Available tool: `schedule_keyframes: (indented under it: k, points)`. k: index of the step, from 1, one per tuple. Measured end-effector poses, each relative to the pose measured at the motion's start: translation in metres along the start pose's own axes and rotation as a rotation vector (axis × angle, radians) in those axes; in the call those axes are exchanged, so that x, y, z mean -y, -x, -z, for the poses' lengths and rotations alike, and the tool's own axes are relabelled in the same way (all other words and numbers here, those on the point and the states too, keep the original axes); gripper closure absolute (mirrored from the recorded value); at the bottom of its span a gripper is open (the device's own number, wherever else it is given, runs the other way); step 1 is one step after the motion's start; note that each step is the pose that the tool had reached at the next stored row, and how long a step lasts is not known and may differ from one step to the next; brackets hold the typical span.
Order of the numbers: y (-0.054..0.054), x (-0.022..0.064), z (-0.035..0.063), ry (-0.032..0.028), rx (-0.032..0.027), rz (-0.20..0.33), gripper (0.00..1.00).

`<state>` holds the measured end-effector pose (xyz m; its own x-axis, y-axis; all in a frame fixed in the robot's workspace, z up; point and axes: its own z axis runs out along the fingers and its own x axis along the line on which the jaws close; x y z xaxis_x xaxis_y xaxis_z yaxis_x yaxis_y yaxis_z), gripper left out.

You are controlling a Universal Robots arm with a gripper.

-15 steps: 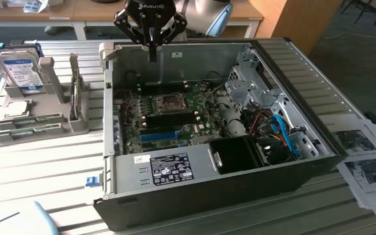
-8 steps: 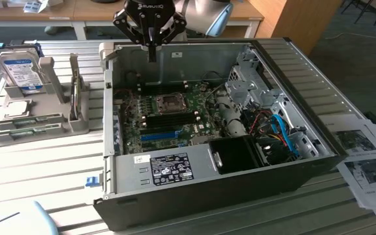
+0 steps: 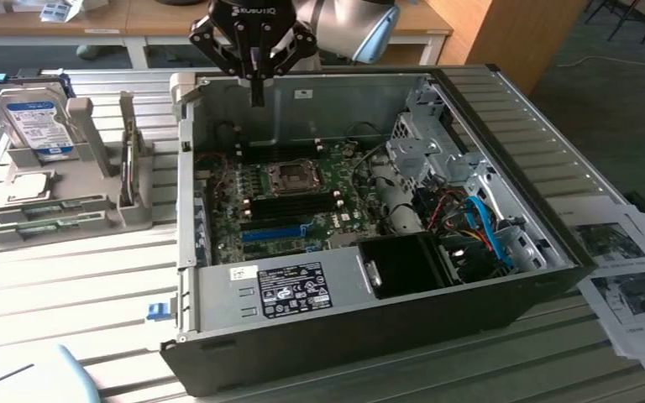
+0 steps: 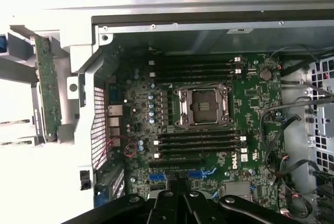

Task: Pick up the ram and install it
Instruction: 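Reach for the ram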

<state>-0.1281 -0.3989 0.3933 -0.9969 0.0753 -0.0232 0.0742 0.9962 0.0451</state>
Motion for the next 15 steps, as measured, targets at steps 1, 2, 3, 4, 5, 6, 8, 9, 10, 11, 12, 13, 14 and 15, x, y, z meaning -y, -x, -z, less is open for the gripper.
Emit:
schedule_keyframes:
  k: [1,2,3,4,5,6,8,9,10,11,12,13,14,15]
  points:
    - [-0.001,0.0001,0.0000,0.0000,0.0000,0.000,0.91]
    - [-0.002,0.0001,0.0000,0.0001,0.0000,0.000,0.91]
    - [-0.002,0.0002,0.0001,0.0000,0.0000,0.000,0.91]
    - [-0.003,0.0002,0.0001,0.0000,0.0000,0.000,0.91]
    - [-0.004,0.0003,0.0001,0.0000,0.0000,0.000,0.91]
    - [-0.005,0.0003,0.0001,0.0000,0.0000,0.000,0.91]
    - [-0.006,0.0005,0.0002,0.0000,-0.0001,0.000,0.91]
    - [-0.007,0.0005,0.0002,0.0000,-0.0001,0.000,0.91]
    - [-0.008,0.0006,0.0002,0.0000,-0.0002,0.000,0.91]
    - [-0.008,0.0006,0.0002,0.0000,-0.0003,0.000,0.91]
    - [-0.009,0.0007,0.0002,-0.0001,-0.0004,0.000,0.91]
    - [-0.010,0.0008,0.0002,0.0000,-0.0004,0.000,0.91]
    - [-0.011,0.0008,0.0002,0.0000,-0.0005,0.000,0.91]
    - [-0.012,0.0009,0.0002,-0.0001,-0.0006,0.000,0.91]
